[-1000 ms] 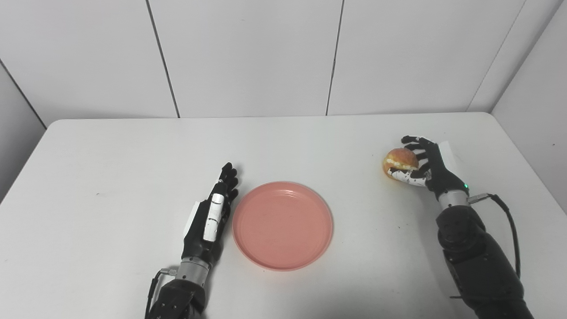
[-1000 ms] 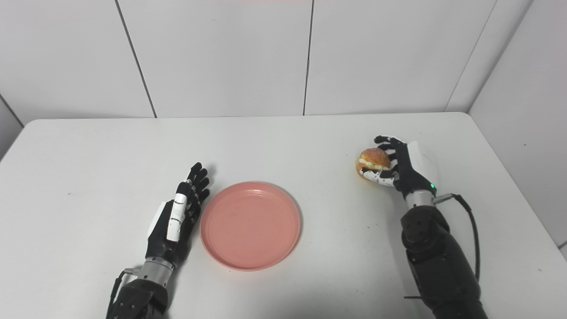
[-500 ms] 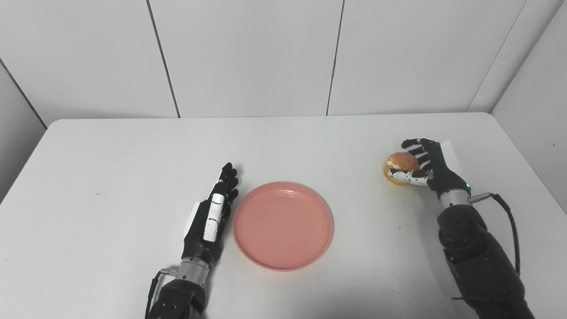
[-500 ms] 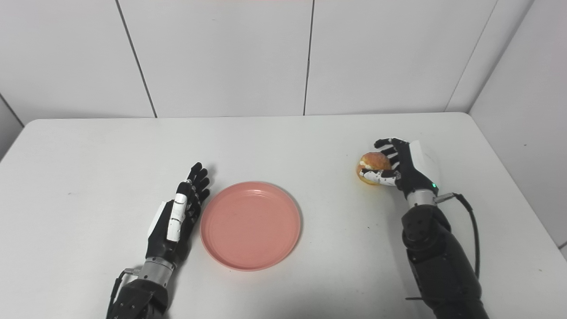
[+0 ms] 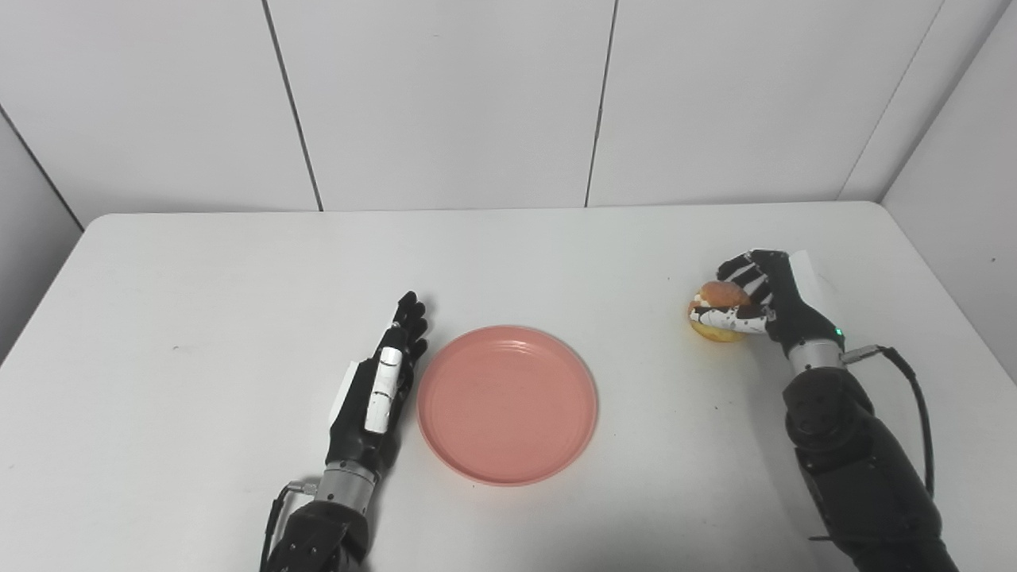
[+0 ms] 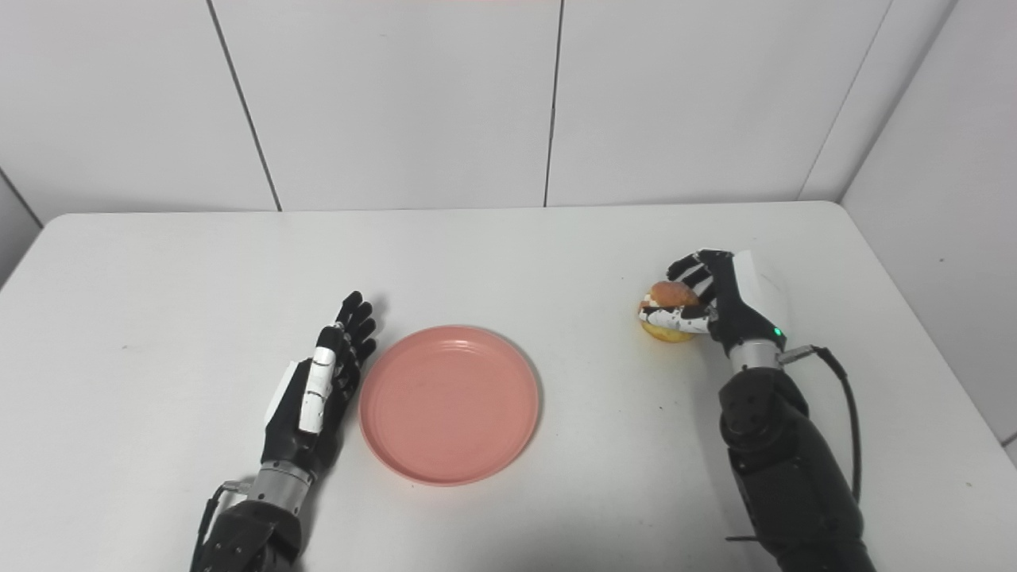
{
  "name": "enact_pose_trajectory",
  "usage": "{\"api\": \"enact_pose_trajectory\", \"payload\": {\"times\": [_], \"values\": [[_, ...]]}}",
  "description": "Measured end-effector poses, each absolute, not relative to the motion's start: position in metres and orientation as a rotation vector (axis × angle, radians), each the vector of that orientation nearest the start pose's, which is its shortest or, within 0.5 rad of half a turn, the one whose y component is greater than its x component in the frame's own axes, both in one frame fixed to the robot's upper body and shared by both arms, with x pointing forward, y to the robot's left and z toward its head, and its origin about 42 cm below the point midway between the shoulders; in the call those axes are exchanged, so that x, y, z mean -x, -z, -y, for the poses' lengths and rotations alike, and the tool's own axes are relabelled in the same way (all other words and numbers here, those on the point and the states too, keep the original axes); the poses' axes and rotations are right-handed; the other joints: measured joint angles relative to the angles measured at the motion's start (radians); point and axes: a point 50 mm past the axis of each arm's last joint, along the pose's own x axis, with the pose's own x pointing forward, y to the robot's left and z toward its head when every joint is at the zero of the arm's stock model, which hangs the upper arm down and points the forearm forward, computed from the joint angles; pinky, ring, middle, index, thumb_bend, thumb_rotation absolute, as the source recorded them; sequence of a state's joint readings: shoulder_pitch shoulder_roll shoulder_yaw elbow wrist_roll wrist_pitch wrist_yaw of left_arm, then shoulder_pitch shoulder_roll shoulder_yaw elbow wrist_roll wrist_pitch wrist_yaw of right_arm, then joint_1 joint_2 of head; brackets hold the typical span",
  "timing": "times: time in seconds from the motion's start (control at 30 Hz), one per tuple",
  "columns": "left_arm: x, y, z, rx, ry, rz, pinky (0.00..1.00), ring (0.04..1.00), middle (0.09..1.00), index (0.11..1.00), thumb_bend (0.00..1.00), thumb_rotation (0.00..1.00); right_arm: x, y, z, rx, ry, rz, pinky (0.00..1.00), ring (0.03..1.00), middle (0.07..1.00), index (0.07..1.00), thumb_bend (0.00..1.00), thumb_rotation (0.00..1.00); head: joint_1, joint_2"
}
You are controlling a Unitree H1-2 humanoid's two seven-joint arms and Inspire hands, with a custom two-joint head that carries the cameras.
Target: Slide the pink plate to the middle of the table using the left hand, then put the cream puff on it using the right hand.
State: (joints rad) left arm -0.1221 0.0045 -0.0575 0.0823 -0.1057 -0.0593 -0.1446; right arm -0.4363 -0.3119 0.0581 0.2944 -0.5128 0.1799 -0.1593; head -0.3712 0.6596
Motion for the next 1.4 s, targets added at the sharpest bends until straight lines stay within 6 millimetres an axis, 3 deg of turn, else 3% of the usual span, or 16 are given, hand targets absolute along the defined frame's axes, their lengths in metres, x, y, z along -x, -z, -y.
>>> {"api": "enact_pose_trajectory", "payload": {"times": [0.33, 0.37, 0.47, 0.53, 0.63, 0.83, 0.93, 1.0, 1.1, 1.17, 1.2, 1.27, 1.3, 1.4], "values": [[-0.321, -0.112, -0.179, 0.089, 0.232, 0.096, 1.0, 1.0, 1.0, 0.976, 0.67, 1.0, -0.418, -0.193, 0.291, 0.845, 0.204, 0.112, 0.13, 0.192, 0.47, 0.478, 0.52, 0.0, 0.011, 0.006], [-0.321, -0.112, -0.179, 0.089, 0.232, 0.096, 1.0, 1.0, 1.0, 0.977, 0.67, 1.0, -0.417, -0.197, 0.291, 0.842, 0.205, 0.125, 0.14, 0.2, 0.417, 0.486, 0.51, 0.0, 0.011, 0.005], [-0.321, -0.112, -0.178, 0.09, 0.232, 0.096, 1.0, 1.0, 1.0, 0.976, 0.67, 1.0, -0.415, -0.205, 0.289, 0.836, 0.212, 0.157, 0.13, 0.195, 0.456, 0.48, 0.52, 0.0, 0.011, 0.006], [-0.321, -0.112, -0.178, 0.09, 0.232, 0.095, 1.0, 1.0, 1.0, 0.977, 0.67, 1.0, -0.414, -0.211, 0.286, 0.837, 0.211, 0.176, 0.14, 0.208, 0.398, 0.494, 0.51, 0.0, 0.012, 0.006], [-0.322, -0.112, -0.178, 0.09, 0.234, 0.096, 1.0, 1.0, 1.0, 0.977, 0.66, 1.0, -0.411, -0.219, 0.284, 0.837, 0.221, 0.192, 0.17, 0.25, 0.392, 0.504, 0.51, 0.0, 0.014, 0.006], [-0.322, -0.112, -0.177, 0.09, 0.236, 0.098, 1.0, 1.0, 1.0, 0.99, 0.67, 1.0, -0.405, -0.23, 0.275, 0.805, 0.211, 0.24, 0.16, 0.23, 0.383, 0.502, 0.51, 0.0, 0.02, 0.008], [-0.323, -0.112, -0.176, 0.091, 0.236, 0.099, 1.0, 1.0, 1.0, 0.99, 0.68, 1.0, -0.402, -0.236, 0.268, 0.781, 0.196, 0.264, 0.29, 0.369, 0.472, 0.484, 0.52, 0.0, 0.028, 0.009], [-0.323, -0.112, -0.176, 0.094, 0.233, 0.102, 1.0, 1.0, 1.0, 0.992, 0.68, 1.0, -0.399, -0.241, 0.263, 0.77, 0.18, 0.285, 0.24, 0.313, 0.432, 0.495, 0.51, 0.0, 0.031, 0.009], [-0.323, -0.112, -0.174, 0.095, 0.228, 0.112, 1.0, 1.0, 1.0, 0.999, 0.68, 1.0, -0.396, -0.245, 0.257, 0.767, 0.155, 0.303, 0.13, 0.195, 0.465, 0.481, 0.52, 0.0, 0.043, 0.012], [-0.323, -0.112, -0.173, 0.087, 0.228, 0.114, 1.0, 1.0, 1.0, 1.0, 0.67, 1.0, -0.394, -0.247, 0.253, 0.765, 0.141, 0.312, 0.13, 0.19, 0.469, 0.48, 0.52, 0.0, 0.052, 0.014], [-0.323, -0.112, -0.172, 0.085, 0.228, 0.114, 1.0, 1.0, 1.0, 1.0, 0.66, 1.0, -0.392, -0.247, 0.252, 0.76, 0.134, 0.315, 0.13, 0.196, 0.417, 0.49, 0.51, 0.0, 0.07, 0.017], [-0.323, -0.112, -0.171, 0.079, 0.231, 0.113, 1.0, 1.0, 1.0, 1.0, 0.66, 1.0, -0.39, -0.245, 0.247, 0.741, 0.12, 0.315, 0.13, 0.196, 0.456, 0.482, 0.52, 0.0, 0.081, 0.018], [-0.323, -0.112, -0.17, 0.08, 0.231, 0.114, 1.0, 1.0, 1.0, 1.0, 0.65, 1.0, -0.39, -0.243, 0.244, 0.728, 0.113, 0.312, 0.13, 0.196, 0.42, 0.488, 0.51, 0.0, 0.087, 0.021], [-0.323, -0.113, -0.17, 0.071, 0.229, 0.119, 1.0, 1.0, 1.0, 1.0, 0.66, 1.0, -0.386, -0.234, 0.228, 0.702, 0.067, 0.324, 0.14, 0.202, 0.403, 0.489, 0.51, 0.0, 0.089, 0.023]]}}
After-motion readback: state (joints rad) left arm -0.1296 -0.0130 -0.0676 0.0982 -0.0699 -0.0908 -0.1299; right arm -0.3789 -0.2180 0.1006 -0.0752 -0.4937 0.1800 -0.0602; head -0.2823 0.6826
